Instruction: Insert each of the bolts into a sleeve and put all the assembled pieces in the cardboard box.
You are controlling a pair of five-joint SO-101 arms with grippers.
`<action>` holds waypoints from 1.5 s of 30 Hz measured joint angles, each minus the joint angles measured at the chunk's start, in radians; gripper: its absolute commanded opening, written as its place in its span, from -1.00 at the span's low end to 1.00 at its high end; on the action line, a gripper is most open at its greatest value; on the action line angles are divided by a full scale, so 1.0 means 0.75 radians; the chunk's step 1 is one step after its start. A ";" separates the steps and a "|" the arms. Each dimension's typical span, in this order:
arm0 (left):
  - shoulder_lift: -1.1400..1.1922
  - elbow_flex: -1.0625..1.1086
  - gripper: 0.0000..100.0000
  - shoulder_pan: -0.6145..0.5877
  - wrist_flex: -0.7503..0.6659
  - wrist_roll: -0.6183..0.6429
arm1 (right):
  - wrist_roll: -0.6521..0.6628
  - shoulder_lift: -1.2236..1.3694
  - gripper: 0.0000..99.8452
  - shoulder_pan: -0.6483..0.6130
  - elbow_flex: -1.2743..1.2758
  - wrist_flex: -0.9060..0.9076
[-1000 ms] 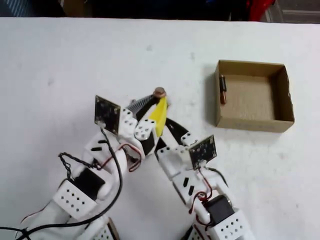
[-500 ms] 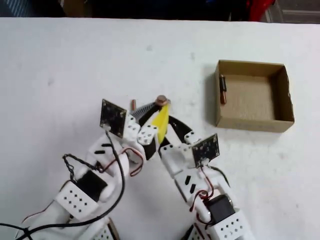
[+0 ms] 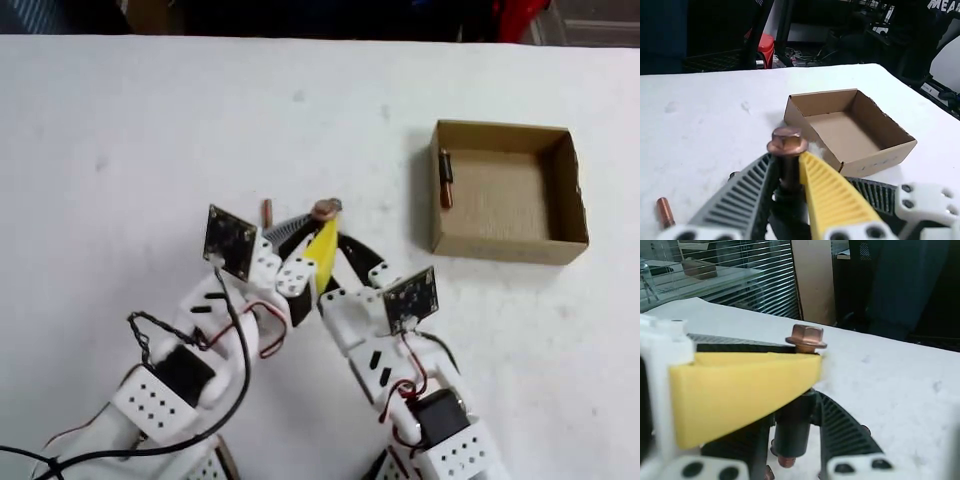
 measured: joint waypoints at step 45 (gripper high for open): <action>0.016 -0.020 -0.66 -0.018 0.065 -0.123 | 0.000 0.000 -0.97 0.029 0.000 0.002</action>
